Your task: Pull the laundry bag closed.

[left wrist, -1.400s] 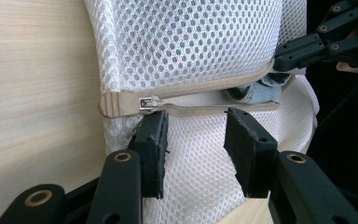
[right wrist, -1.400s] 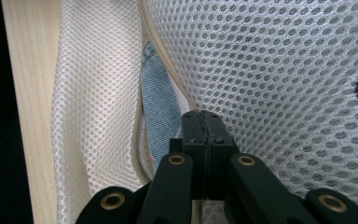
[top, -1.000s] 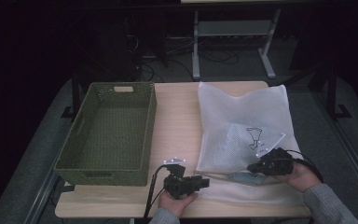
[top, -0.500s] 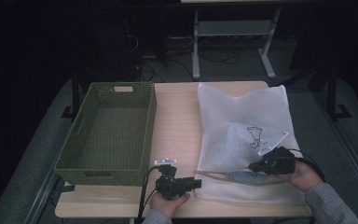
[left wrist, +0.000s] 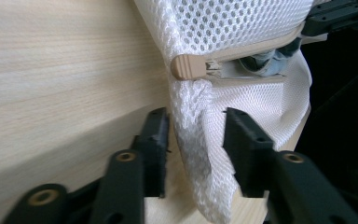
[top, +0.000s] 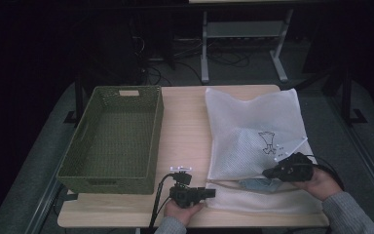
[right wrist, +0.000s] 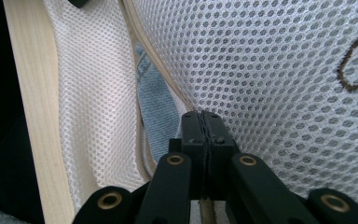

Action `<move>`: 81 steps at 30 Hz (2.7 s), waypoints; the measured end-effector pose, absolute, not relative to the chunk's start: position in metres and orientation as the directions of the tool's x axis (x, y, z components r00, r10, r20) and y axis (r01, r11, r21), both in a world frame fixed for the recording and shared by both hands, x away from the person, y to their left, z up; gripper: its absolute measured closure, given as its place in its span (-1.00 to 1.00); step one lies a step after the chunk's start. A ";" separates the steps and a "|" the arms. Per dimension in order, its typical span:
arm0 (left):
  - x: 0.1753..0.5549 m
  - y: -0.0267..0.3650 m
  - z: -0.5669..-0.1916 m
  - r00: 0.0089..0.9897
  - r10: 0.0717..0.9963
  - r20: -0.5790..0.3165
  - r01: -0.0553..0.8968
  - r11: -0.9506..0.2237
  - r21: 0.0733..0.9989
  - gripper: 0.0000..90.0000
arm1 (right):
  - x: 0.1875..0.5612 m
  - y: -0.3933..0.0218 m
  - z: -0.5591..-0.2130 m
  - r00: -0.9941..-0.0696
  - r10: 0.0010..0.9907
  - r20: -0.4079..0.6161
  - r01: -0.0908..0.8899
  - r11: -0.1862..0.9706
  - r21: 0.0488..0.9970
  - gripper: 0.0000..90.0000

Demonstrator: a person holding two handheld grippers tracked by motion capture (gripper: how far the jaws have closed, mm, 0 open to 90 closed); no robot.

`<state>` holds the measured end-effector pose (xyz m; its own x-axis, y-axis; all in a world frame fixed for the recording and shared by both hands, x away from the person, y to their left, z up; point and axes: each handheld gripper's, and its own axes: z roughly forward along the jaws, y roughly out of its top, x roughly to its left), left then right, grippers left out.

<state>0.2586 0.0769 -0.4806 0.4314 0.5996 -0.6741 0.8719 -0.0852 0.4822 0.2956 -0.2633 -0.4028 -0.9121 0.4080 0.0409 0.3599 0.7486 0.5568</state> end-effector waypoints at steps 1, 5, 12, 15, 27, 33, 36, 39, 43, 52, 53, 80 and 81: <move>0.258 0.076 -0.481 0.431 0.601 -0.673 0.871 -0.082 0.485 0.54 | 0.296 -0.263 -0.402 -0.914 0.405 0.041 0.357 0.748 0.559 0.96; 0.258 0.079 -0.477 0.450 0.588 -0.673 0.860 -0.081 0.504 0.84 | 0.295 -0.259 -0.398 -0.917 0.395 0.052 0.353 0.745 0.567 0.84; 0.256 0.081 -0.464 0.480 0.557 -0.677 0.844 -0.081 0.531 0.88 | 0.294 -0.241 -0.379 -0.933 0.355 0.056 0.317 0.739 0.594 0.51; 0.255 0.081 -0.460 0.488 0.552 -0.676 0.839 -0.082 0.539 0.88 | 0.295 -0.230 -0.369 -0.938 0.344 0.044 0.300 0.741 0.600 0.44; 0.255 0.081 -0.449 0.511 0.531 -0.676 0.827 -0.088 0.555 0.88 | 0.305 -0.187 -0.354 -0.952 0.303 0.047 0.268 0.747 0.608 0.45; 0.255 0.078 -0.446 0.520 0.530 -0.670 0.821 -0.095 0.562 0.88 | 0.313 -0.166 -0.355 -0.956 0.284 0.070 0.270 0.764 0.586 0.45; 0.255 0.076 -0.444 0.531 0.529 -0.661 0.815 -0.106 0.570 0.88 | 0.316 -0.156 -0.356 -0.958 0.276 0.082 0.271 0.771 0.576 0.44; 0.256 0.074 -0.442 0.537 0.529 -0.657 0.812 -0.111 0.573 0.88 | 0.319 -0.147 -0.358 -0.961 0.263 0.089 0.266 0.781 0.565 0.42; 0.256 0.072 -0.441 0.540 0.531 -0.653 0.809 -0.113 0.577 0.88 | 0.323 -0.136 -0.361 -0.962 0.250 0.107 0.266 0.790 0.553 0.40; 0.255 0.070 -0.440 0.553 0.532 -0.642 0.801 -0.128 0.584 0.88 | 0.328 -0.115 -0.369 -0.965 0.205 0.164 0.260 0.819 0.512 0.46; 0.255 0.070 -0.440 0.553 0.532 -0.641 0.801 -0.128 0.585 0.88 | 0.329 -0.113 -0.369 -0.965 0.203 0.167 0.260 0.822 0.507 0.46; 0.254 0.069 -0.444 0.567 0.536 -0.625 0.794 -0.152 0.589 0.88 | 0.328 -0.106 -0.367 -0.966 0.171 0.194 0.246 0.841 0.482 0.78; 0.254 0.070 -0.444 0.563 0.536 -0.629 0.796 -0.147 0.587 0.88 | 0.327 -0.108 -0.366 -0.966 0.174 0.193 0.248 0.839 0.485 0.78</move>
<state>0.2536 0.0697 -0.4443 0.5626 0.5364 -0.6291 0.7964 -0.1472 0.5866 0.3274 -0.1084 -0.3663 -0.9657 0.1741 0.1928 0.2480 0.8386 0.4849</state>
